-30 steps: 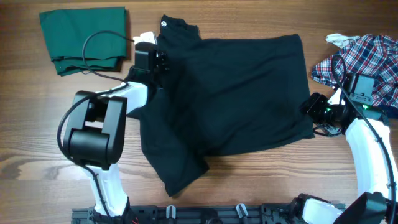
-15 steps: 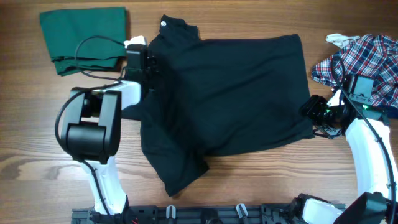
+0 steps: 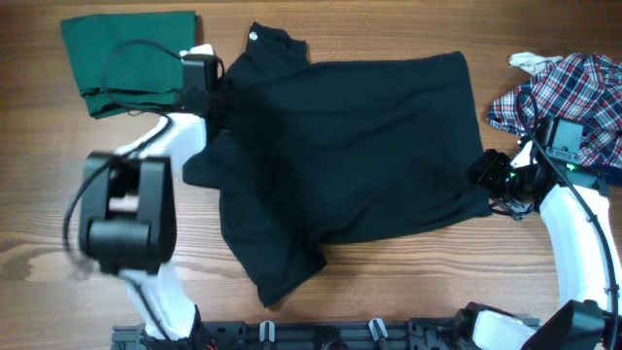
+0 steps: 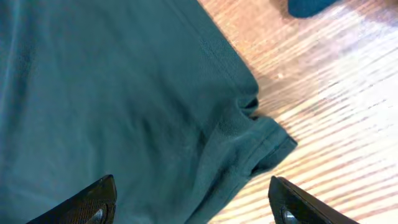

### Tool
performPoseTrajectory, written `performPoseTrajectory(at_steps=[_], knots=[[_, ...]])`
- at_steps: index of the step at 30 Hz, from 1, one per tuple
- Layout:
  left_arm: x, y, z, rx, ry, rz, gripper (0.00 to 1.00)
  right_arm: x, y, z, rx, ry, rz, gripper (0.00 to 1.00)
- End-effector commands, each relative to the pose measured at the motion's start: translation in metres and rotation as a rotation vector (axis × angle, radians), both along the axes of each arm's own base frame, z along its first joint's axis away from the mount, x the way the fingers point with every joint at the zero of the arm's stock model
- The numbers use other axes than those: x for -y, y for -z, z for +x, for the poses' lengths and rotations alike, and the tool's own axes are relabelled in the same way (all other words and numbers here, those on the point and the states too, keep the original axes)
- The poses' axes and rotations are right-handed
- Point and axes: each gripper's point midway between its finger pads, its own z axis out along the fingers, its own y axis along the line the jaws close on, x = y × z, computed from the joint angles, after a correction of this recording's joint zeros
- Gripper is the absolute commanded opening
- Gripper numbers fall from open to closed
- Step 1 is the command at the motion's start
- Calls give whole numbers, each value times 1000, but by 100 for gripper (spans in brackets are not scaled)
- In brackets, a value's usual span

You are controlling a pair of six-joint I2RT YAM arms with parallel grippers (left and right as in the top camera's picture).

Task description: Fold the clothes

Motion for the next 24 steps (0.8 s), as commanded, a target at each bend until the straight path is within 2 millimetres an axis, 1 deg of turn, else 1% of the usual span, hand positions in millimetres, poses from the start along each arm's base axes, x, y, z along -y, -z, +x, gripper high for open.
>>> performPoseTrajectory(at_steps=[1, 2, 3, 4, 6, 7, 8, 9, 11, 12, 15, 16, 17, 18, 19, 20, 21, 23, 24], knots=[[40, -120, -36, 113, 95, -60, 76, -2, -9, 2, 26, -41, -7, 80], [56, -126, -60, 52, 116, -125, 81, -3, -8, 1, 20, -42, 1, 81], [68, -126, -78, -2, 138, -179, 82, -4, -8, 0, 16, -42, 4, 82], [87, -121, -102, -91, 179, -248, 82, -4, -8, 0, 16, -44, 6, 82], [116, -101, -148, -292, 244, -332, 82, -8, -9, 1, 25, -66, 20, 83], [126, -85, -177, -427, 254, -343, 82, -8, -9, 1, 25, -66, 21, 84], [129, -77, -194, -500, 255, -329, 82, -8, -9, 1, 25, -66, 21, 84], [128, -62, -224, -630, 241, -276, 81, -8, -9, 1, 25, -66, 21, 84], [118, -50, -260, -768, 187, -184, 81, -8, -9, 1, 25, -66, 21, 84], [115, -49, -273, -817, 173, -162, 81, -8, -9, 1, 25, -66, 21, 85], [115, -45, -292, -882, 177, -134, 81, -8, -9, 1, 25, -65, 21, 85], [116, -41, -297, -895, 169, -130, 75, -8, -9, 1, 25, -65, 21, 85], [118, -34, -301, -903, 171, -124, 66, -8, -9, 1, 25, -66, 21, 85], [120, -25, -305, -908, 176, -120, 54, -8, -9, 1, 24, -65, 22, 85], [122, -14, -310, -916, 163, -124, 34, -8, -9, 1, 25, -65, 21, 85], [123, -5, -314, -927, 154, -132, 17, -8, -9, 1, 25, -66, 21, 85], [125, 5, -320, -938, 164, -140, 11, -8, -9, 1, 25, -65, 21, 85], [128, 22, -330, -961, 180, -175, 4, -8, -9, 1, 25, -66, 21, 85], [128, 27, -334, -970, 170, -190, 4, -8, -9, 1, 25, -66, 21, 85]])
